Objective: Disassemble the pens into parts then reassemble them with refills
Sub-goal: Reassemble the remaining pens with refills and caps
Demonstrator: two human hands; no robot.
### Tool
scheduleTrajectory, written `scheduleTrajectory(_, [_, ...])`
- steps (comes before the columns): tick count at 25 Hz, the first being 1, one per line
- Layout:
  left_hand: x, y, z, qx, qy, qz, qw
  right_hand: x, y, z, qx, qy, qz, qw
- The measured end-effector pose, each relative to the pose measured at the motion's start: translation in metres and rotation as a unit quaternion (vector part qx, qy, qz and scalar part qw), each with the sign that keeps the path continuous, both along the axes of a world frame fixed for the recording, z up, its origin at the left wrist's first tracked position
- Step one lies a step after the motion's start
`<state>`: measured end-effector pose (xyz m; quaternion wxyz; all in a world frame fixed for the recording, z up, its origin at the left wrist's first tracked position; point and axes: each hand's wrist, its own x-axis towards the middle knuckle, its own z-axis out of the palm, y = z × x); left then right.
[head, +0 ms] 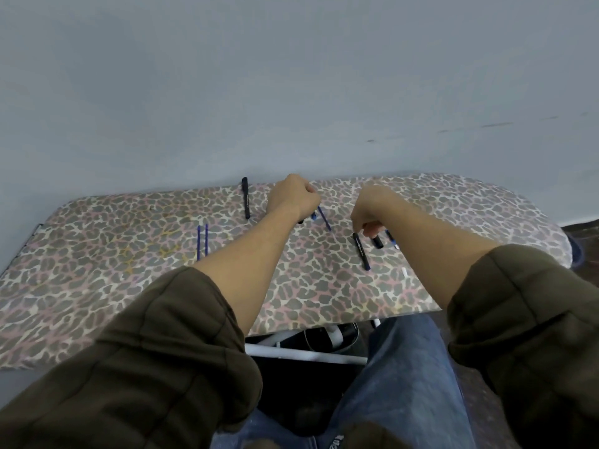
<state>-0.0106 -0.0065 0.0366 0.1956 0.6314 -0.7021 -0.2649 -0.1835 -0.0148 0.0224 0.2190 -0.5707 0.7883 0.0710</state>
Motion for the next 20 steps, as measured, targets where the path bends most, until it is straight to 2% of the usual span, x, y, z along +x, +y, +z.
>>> scheduleTrajectory(5, [0.000,0.001,-0.007,0.000,-0.001,0.003,1.000,0.006,0.009,-0.013,0.050,0.057,0.038,0.996])
scheduleTrajectory(10, [0.005,-0.002,-0.016,-0.001,0.033,0.005,0.999,0.010,0.009,-0.015,0.059,0.027,0.028,0.997])
scheduleTrajectory(12, [0.008,-0.004,-0.015,0.005,0.050,0.000,0.999,0.012,0.003,0.000,0.021,-0.014,0.006,1.000])
scheduleTrajectory(14, [0.013,-0.007,-0.011,0.011,0.082,-0.003,0.997,0.015,-0.009,0.023,-0.063,-0.083,-0.010,0.995])
scheduleTrajectory(17, [0.020,-0.011,0.002,0.001,0.147,0.003,0.989,0.027,-0.023,0.067,-0.172,-0.213,-0.025,0.961])
scheduleTrajectory(20, [0.031,-0.013,0.019,-0.027,0.211,0.011,0.977,0.043,-0.024,0.102,-0.221,-0.262,-0.008,0.939])
